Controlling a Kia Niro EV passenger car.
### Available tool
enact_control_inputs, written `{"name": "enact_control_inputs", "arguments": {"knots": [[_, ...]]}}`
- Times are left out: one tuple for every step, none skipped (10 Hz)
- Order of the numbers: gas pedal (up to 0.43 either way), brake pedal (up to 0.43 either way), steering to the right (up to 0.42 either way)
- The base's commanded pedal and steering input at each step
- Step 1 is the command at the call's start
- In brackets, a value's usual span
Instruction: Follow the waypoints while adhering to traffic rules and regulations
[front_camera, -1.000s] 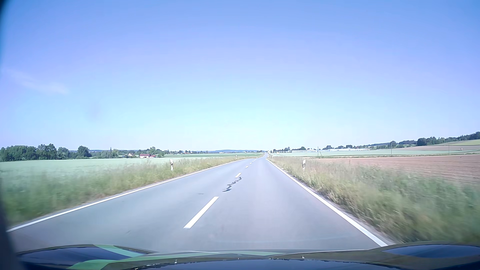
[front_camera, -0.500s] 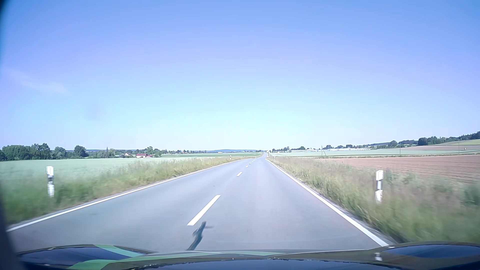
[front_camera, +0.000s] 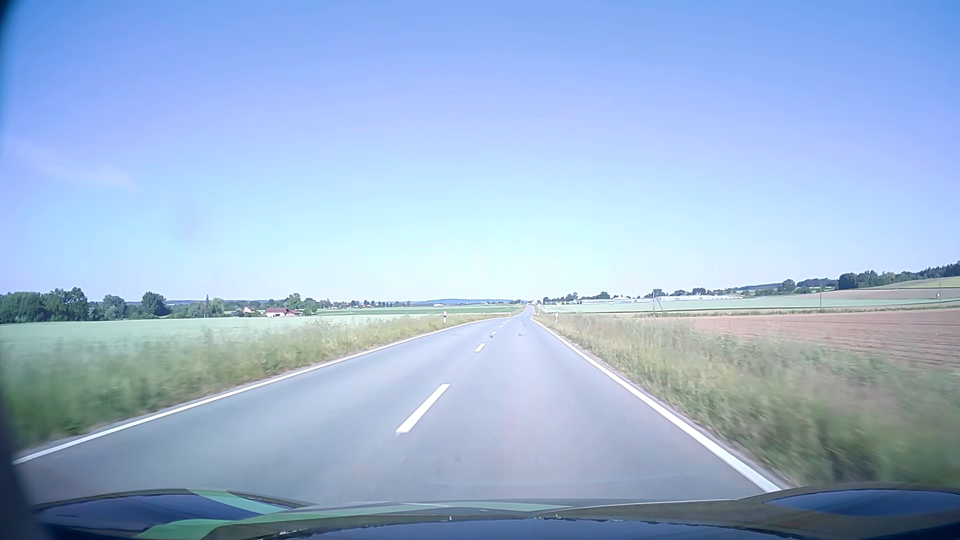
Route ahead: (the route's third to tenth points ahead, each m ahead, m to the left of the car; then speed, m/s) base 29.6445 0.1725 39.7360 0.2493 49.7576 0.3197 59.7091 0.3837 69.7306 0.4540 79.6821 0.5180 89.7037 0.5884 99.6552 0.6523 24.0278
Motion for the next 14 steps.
{"name": "enact_control_inputs", "arguments": {"knots": [[0.197, 0.0, 0.001], [0.197, 0.0, 0.001], [0.197, 0.0, 0.001], [0.197, 0.0, 0.001], [0.197, 0.0, 0.001], [0.209, 0.0, 0.001], [0.209, 0.0, 0.0], [0.22, 0.0, 0.001], [0.228, 0.0, 0.0], [0.228, 0.0, 0.001], [0.228, 0.0, 0.0], [0.228, 0.0, 0.001], [0.209, 0.0, 0.001], [0.189, 0.0, 0.0]]}}
